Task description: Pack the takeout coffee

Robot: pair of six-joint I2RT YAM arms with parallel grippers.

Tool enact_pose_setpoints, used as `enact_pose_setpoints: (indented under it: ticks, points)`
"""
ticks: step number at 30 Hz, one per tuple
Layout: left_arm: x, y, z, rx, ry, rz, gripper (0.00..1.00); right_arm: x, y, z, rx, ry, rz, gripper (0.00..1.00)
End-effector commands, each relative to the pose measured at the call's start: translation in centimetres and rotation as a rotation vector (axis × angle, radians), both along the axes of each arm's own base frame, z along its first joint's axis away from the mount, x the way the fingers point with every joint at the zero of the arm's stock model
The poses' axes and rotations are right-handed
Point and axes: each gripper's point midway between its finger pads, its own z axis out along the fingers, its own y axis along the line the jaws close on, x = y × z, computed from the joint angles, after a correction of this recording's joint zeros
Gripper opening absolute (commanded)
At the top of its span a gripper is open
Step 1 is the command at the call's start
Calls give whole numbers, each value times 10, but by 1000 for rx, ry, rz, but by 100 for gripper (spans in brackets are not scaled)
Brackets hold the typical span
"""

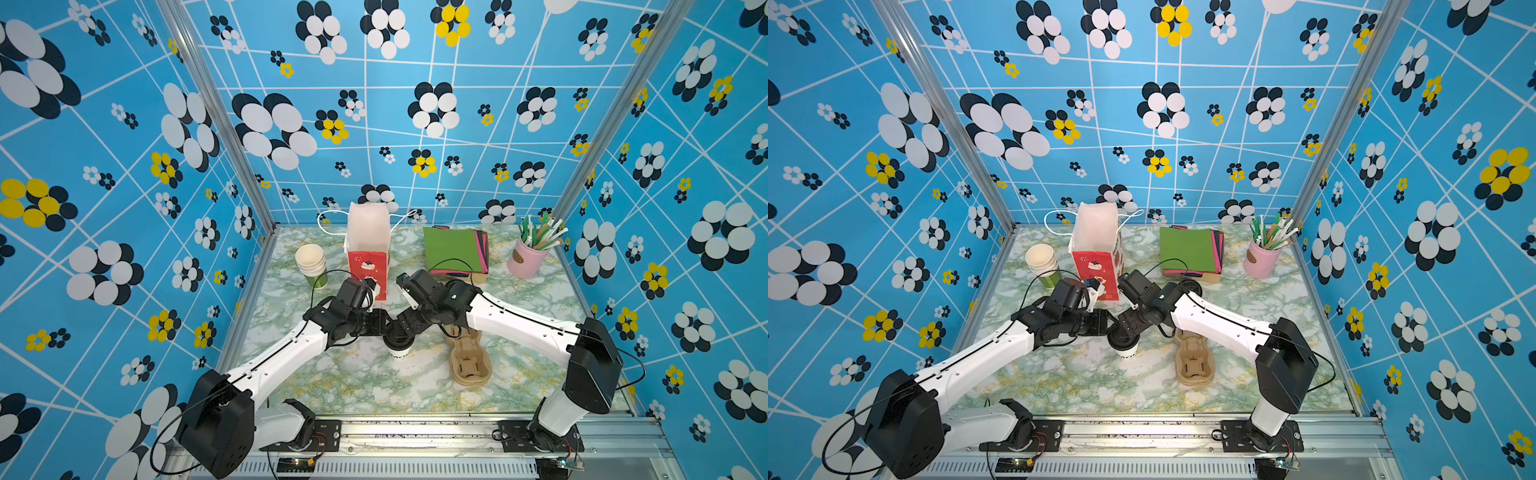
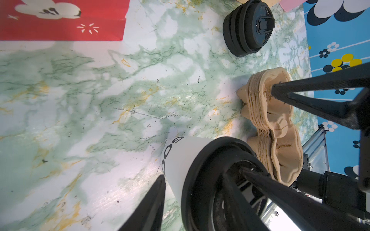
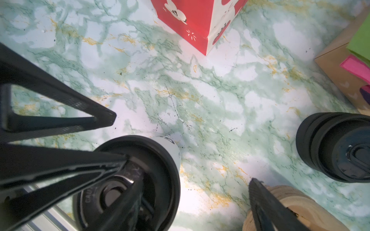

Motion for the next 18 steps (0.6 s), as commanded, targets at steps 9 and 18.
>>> enact_pose_setpoints:
  ticks: [9,18]
  points:
    - [-10,7,-18,38,27,-12,36,-16,-21,-33,-89,83,-10,84]
    - [-33,17,-43,77,99,-3,32,-31,-41,-51,-144,132,-22,84]
